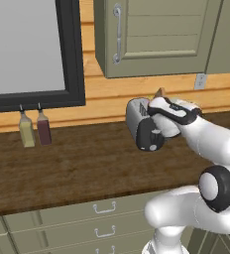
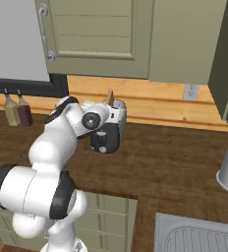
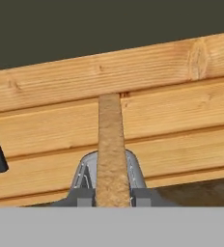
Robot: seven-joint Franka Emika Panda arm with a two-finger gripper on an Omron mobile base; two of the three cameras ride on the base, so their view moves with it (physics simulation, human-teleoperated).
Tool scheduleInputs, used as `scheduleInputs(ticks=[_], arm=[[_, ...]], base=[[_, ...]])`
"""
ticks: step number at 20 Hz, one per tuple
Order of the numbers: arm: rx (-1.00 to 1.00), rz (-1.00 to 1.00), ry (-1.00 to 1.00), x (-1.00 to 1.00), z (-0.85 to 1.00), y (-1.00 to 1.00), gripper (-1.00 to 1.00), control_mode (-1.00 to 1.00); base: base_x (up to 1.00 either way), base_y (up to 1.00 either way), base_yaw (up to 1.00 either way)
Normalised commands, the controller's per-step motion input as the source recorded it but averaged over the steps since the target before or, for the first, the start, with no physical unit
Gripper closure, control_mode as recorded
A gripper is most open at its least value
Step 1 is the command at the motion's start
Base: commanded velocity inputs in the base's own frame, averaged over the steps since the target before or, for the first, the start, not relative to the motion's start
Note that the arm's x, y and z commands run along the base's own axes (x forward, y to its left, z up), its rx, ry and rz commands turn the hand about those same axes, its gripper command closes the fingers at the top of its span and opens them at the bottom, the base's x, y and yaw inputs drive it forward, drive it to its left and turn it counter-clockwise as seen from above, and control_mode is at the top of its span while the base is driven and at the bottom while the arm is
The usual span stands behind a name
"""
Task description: Start the toaster. Once the lever pops up, take the bread to the plate on the dining counter.
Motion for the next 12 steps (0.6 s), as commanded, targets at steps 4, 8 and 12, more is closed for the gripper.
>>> scheduleInputs(ticks=[4, 8, 12], arm=[[0.0, 0.0, 0.35, -0.62, 1.0, 0.0, 1.0, -1.0], [0.0, 0.0, 0.43, -0.53, 1.0, 0.0, 1.0, -1.0], [0.0, 0.0, 0.4, -0.54, 1.0, -0.01, 1.0, -1.0]], base=[[0.0, 0.0, 0.0], [0.0, 0.0, 0.0], [0.0, 0.0, 0.0]])
